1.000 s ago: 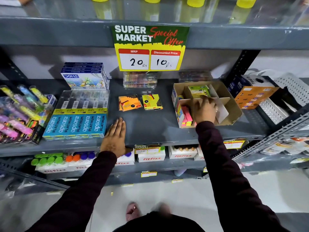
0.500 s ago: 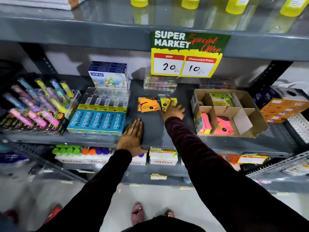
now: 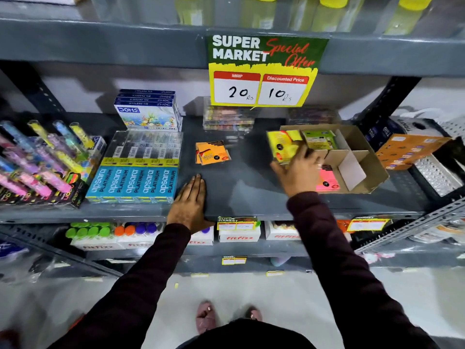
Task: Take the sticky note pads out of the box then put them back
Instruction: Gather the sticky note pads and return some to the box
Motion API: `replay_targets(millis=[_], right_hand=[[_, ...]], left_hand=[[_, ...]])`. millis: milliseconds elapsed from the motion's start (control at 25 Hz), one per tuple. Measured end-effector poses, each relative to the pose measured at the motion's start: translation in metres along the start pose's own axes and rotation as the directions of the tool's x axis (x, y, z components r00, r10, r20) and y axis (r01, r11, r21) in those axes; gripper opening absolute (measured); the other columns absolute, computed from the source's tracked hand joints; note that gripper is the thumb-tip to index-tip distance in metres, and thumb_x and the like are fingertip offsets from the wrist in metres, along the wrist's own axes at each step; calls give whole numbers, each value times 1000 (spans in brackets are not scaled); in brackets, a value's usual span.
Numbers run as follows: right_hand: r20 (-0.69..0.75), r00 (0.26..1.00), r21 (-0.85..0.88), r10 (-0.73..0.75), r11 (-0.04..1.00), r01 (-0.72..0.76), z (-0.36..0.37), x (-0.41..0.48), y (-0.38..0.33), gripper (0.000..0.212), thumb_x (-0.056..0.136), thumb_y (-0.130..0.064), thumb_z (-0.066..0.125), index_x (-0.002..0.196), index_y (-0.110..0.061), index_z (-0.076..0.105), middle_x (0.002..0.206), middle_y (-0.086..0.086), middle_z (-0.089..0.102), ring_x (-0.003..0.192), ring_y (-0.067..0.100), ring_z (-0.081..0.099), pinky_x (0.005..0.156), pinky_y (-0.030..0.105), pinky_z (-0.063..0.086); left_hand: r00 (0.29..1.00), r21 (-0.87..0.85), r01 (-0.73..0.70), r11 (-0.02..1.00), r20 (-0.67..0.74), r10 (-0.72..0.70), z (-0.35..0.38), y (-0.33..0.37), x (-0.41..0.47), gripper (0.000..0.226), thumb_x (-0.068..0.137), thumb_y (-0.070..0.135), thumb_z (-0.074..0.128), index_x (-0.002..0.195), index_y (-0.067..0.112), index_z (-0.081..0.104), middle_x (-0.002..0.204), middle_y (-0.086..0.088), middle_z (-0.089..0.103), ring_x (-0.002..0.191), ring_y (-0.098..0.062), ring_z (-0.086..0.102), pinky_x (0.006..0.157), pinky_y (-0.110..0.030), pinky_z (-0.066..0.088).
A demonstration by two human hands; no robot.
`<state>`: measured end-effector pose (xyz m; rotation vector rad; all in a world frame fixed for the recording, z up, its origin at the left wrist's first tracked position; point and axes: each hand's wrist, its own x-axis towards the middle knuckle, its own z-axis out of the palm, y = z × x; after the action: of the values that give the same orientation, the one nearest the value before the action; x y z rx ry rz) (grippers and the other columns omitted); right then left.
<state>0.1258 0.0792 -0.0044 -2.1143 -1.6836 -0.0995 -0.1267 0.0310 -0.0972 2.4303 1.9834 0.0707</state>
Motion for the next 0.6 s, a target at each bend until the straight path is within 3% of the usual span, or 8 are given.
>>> replay_targets(millis=[120, 200, 320, 400, 480, 600], right_hand=[[-34, 970, 15, 239, 971, -239, -20, 5, 63, 81, 82, -49, 63, 134, 7, 37, 122, 39, 49, 117, 47, 46, 102, 51, 33], [64, 927, 49, 371, 926, -374, -17, 11, 91, 81, 83, -47, 64, 136, 6, 35, 128, 39, 46, 121, 48, 43, 105, 49, 30], [296, 857, 239, 421, 837, -493, 2, 12, 105, 77, 89, -48, 57, 145, -3, 29, 141, 38, 32, 134, 47, 32, 113, 46, 25], [344, 861, 293, 373, 829, -476, 18, 5, 105, 61, 98, -42, 45, 147, -9, 29, 148, 34, 24, 140, 44, 22, 117, 45, 20], [291, 897, 281, 333, 866, -413, 28, -3, 104, 49, 102, -31, 39, 146, -10, 34, 150, 30, 24, 142, 43, 18, 117, 46, 19], [225, 908, 262, 355, 875, -407, 22, -2, 97, 46, 103, -30, 36, 143, -8, 39, 147, 28, 32, 139, 42, 25, 117, 47, 23]], left_hand=[[998, 67, -15, 998, -62, 20, 2, 1, -1, 100, 80, 53, 62, 143, -2, 8, 155, -17, 7, 144, -29, 11, 117, -34, 3], [1000, 33, -13, 999, -12, 14, 2, 2, -1, 112, 73, 61, 63, 143, -2, 2, 156, -17, 2, 145, -29, 4, 117, -35, 0], [1000, 56, -20, 998, 14, 19, 0, 2, 0, 124, 66, 68, 65, 143, -1, -3, 157, -18, 1, 145, -29, 2, 117, -35, -1], [1000, 55, -13, 998, 12, 12, 1, 2, 0, 125, 65, 69, 65, 143, -1, -3, 157, -18, 1, 145, -28, 1, 117, -35, -2], [1000, 68, -11, 998, 24, 10, 2, 2, 0, 126, 65, 71, 63, 143, 0, -5, 157, -18, 0, 145, -28, 0, 116, -34, -4], [999, 76, -5, 997, 38, 2, 1, 1, 1, 126, 64, 71, 63, 144, -1, -3, 157, -18, 1, 145, -29, 1, 115, -35, -4]])
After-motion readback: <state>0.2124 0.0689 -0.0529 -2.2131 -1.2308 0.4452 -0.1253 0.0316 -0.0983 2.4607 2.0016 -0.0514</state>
